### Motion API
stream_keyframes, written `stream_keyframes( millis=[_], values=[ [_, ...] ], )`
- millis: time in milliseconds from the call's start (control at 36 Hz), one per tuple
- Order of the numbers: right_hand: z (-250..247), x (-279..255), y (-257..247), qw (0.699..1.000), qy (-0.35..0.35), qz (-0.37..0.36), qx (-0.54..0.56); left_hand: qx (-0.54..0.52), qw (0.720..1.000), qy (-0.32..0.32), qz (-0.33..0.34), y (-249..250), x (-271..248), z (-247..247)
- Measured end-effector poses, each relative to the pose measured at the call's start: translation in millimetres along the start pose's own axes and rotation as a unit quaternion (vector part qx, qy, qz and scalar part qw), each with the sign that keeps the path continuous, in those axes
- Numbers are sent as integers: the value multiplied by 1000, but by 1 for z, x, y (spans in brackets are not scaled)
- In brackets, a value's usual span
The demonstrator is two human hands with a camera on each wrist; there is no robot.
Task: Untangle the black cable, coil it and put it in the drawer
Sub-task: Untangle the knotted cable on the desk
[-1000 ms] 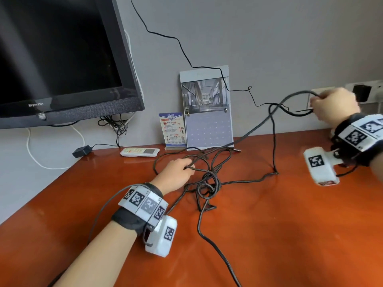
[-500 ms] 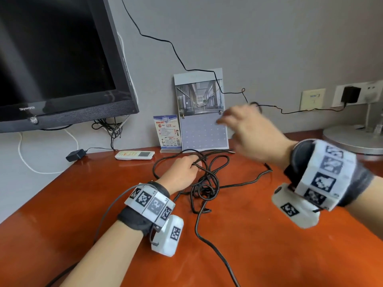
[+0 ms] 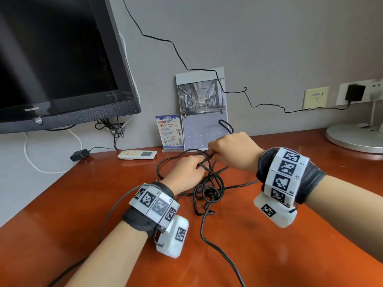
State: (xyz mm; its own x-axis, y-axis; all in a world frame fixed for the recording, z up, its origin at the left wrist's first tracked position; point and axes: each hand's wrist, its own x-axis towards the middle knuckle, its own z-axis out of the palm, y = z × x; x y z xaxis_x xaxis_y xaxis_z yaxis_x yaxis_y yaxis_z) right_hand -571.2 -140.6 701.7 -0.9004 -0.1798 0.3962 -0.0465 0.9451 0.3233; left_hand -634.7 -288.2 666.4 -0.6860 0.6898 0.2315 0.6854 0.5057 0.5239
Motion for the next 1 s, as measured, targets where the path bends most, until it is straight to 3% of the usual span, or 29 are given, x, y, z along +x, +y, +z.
stream_keyframes(
  millis=[83, 167, 306, 389, 444, 556, 667, 750, 806, 861, 944, 1000],
  values=[
    [-10, -2, 8, 996, 65, 17, 53, -22, 999, 28, -16, -4, 2, -2],
    [-21, -5, 22, 975, 156, 55, 150, -47, 998, 31, -16, -8, 4, -5],
    [-34, -8, 53, 913, 258, 167, 268, -51, 999, 6, -2, -8, 6, -4],
    [-43, -9, 76, 859, 318, 256, 308, -41, 999, 1, -18, -11, 8, 0],
    [-48, -12, 94, 828, 336, 326, 307, -38, 999, 3, -27, -12, 8, 2],
    [-45, -27, 128, 778, 300, 448, 321, -42, 998, 5, -43, -13, 10, 1],
    [-30, -49, 138, 793, 157, 482, 337, -43, 998, 3, -48, -5, 14, -1],
    [-23, -57, 127, 800, 116, 501, 311, -27, 998, -5, -49, 3, 18, 0],
    [-22, -57, 114, 797, 147, 514, 282, -25, 998, -11, -54, 8, 21, 1],
    [-22, -58, 96, 814, 223, 478, 242, -25, 998, -14, -58, 11, 22, 3],
    [-27, -60, 66, 868, 275, 384, 156, -21, 998, -15, -59, 16, 23, 6],
    [-26, -58, 48, 924, 254, 268, 97, -24, 998, -19, -52, 22, 22, 7]
  ],
)
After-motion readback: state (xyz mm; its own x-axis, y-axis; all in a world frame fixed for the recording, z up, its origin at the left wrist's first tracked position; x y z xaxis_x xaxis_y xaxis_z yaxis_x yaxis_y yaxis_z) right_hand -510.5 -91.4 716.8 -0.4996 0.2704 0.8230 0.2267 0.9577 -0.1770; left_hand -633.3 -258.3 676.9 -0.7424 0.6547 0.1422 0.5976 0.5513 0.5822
